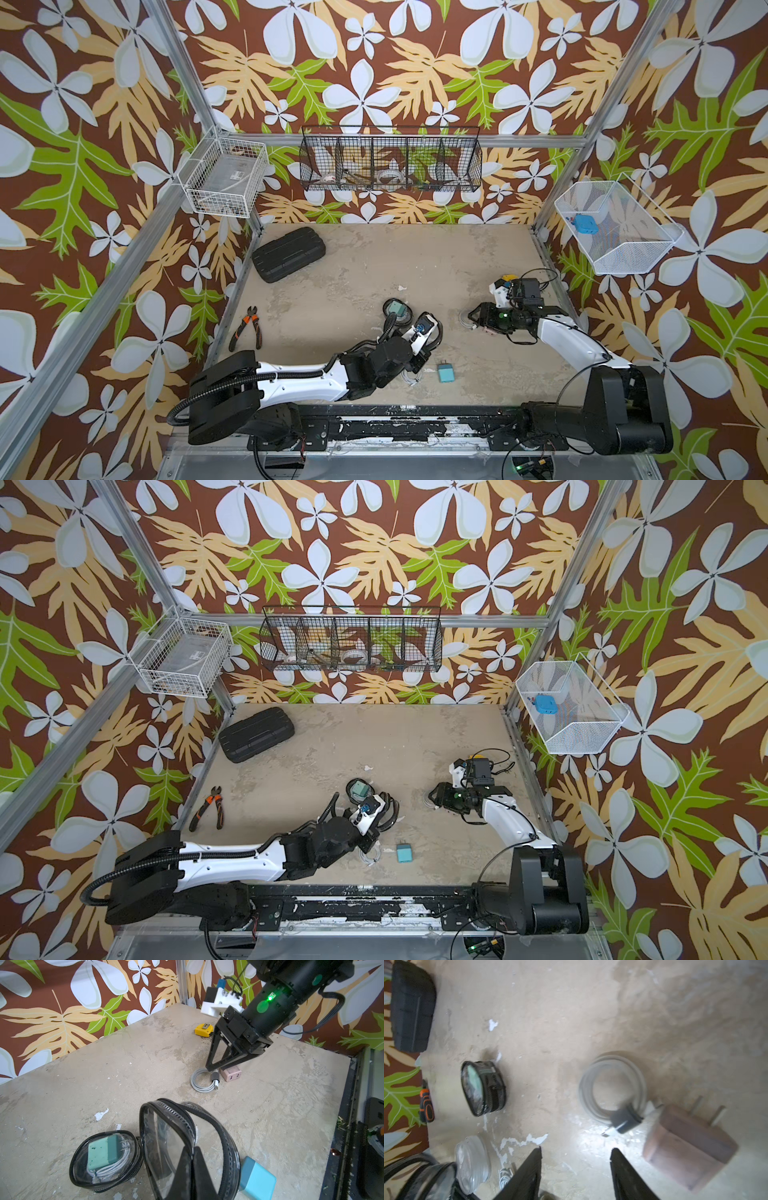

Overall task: Pack away charging kits
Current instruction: Place the storage bag at the center of the board.

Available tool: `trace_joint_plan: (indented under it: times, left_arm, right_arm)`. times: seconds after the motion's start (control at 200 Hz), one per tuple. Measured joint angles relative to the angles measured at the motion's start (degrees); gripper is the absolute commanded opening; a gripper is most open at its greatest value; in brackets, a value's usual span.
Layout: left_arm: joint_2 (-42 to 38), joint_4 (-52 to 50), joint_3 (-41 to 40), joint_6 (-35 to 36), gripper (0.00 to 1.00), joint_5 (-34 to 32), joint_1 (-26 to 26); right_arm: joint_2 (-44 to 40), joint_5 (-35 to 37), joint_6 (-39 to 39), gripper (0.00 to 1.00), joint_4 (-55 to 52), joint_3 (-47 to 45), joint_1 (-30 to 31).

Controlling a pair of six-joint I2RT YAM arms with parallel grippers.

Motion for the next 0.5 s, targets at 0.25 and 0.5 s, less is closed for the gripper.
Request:
trace_joint_plan:
  times: [0.25, 0.5]
  left_arm:
    - [9.79, 0.07, 2.97, 5.03, 0.00, 0.94, -0.92]
    - [19.91, -2.45, 10.67, 13.18, 0.04, -0.09, -1.01]
  right_arm:
    - [-7.26, -0.61, 0.04, 0.60, -0.83, -3.15, -0.15]
    - [-8.85, -2.71, 1.86, 0.59, 1.62, -8.13, -5.42]
